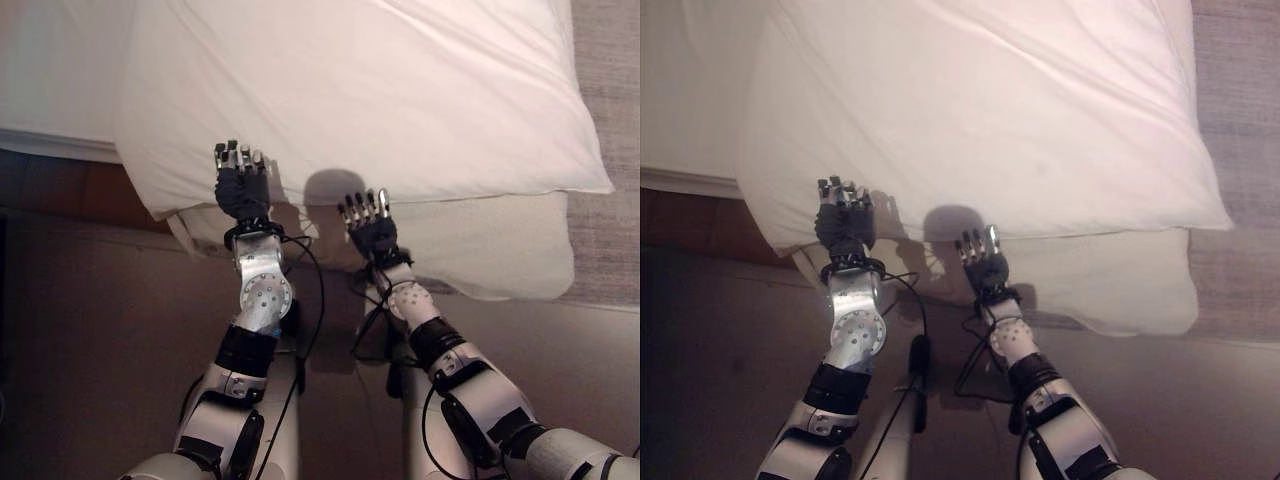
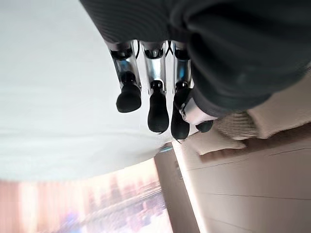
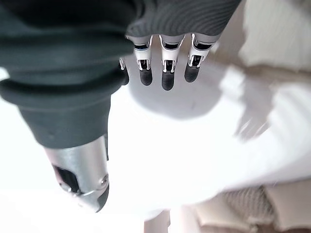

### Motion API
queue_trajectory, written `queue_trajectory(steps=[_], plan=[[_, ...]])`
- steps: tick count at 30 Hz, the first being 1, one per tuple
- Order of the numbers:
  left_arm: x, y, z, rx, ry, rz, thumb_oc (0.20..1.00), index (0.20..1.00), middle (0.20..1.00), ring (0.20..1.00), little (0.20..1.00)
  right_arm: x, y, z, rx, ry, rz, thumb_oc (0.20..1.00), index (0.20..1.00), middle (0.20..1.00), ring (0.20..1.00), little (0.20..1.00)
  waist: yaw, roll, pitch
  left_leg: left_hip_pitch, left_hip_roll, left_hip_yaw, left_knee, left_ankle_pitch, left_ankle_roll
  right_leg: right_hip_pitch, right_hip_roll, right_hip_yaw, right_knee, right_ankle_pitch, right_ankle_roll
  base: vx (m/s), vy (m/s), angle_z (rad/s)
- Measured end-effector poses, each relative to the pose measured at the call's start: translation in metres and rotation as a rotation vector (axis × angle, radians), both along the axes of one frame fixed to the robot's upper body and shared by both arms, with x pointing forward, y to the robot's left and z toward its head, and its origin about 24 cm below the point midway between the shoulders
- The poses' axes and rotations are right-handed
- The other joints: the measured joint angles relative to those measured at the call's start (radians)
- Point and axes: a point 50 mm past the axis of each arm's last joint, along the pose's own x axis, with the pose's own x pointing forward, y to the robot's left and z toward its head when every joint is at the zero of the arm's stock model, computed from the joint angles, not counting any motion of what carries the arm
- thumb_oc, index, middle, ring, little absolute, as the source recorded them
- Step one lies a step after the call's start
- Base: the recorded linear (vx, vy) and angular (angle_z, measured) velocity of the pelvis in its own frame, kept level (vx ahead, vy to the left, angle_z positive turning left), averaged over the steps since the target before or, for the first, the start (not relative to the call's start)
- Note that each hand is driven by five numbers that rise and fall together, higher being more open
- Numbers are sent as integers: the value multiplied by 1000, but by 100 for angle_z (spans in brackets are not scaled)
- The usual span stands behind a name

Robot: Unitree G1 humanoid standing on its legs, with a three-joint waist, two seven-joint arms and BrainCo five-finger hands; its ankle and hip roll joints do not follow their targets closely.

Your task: Make the bed

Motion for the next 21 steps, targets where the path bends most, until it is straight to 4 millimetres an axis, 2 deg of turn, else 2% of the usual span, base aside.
queue_trajectory(steps=[4,7,10,11,12,13,17,21], plan=[[-2,15,-5,-4,47,74,200,200,200,200,200,-3,-14,26,43,-122,-50,1000,1000,1000,1000,1000,1,0,0,-7,-6,-6,0,1,2,-3,-6,-6,0,-2,2,20,27,6],[-2,18,-9,-3,69,83,200,200,200,200,200,-3,-23,21,31,-112,-79,1000,1000,1000,1000,1000,0,0,0,-8,-11,-9,-2,1,3,-3,-10,-8,0,-3,5,23,32,5],[-3,17,-13,6,84,78,200,200,200,200,200,-7,-31,4,23,-68,-103,1000,1000,1000,1000,1000,-2,0,0,-12,-13,-8,-3,2,4,-7,-13,-8,-1,-4,6,0,0,0],[-3,17,-14,6,88,78,297,297,297,297,297,-8,-32,2,21,-60,-106,1000,1000,1000,1000,1000,-3,0,0,-13,-13,-8,-3,2,4,-8,-13,-8,-1,-4,6,0,0,0],[-4,17,-17,9,96,75,576,576,576,576,576,-9,-34,-6,15,-38,-111,1000,1000,1000,1000,1000,-4,0,0,-12,-13,-7,-3,2,4,-8,-13,-7,0,-4,6,0,0,0],[-4,16,-18,11,101,70,1000,1000,1000,1000,1000,-10,-35,-9,9,-30,-115,1000,1000,1000,1000,1000,-5,0,0,-12,-13,-7,-2,2,4,-9,-12,-7,0,-4,6,0,0,0],[-5,18,-31,28,140,67,1000,1000,1000,1000,1000,-16,-39,-31,-86,26,-111,1000,1000,1000,1000,1000,-21,0,0,-12,-12,-2,-1,2,4,-13,-12,-1,3,-3,6,0,0,-1],[-5,14,-53,72,226,31,1000,1000,1000,1000,1000,-30,-43,-67,-265,121,-75,1000,1000,1000,1000,1000,-30,0,0,-13,-11,9,2,1,5,-25,-11,11,13,-3,6,-8,-2,-7]])
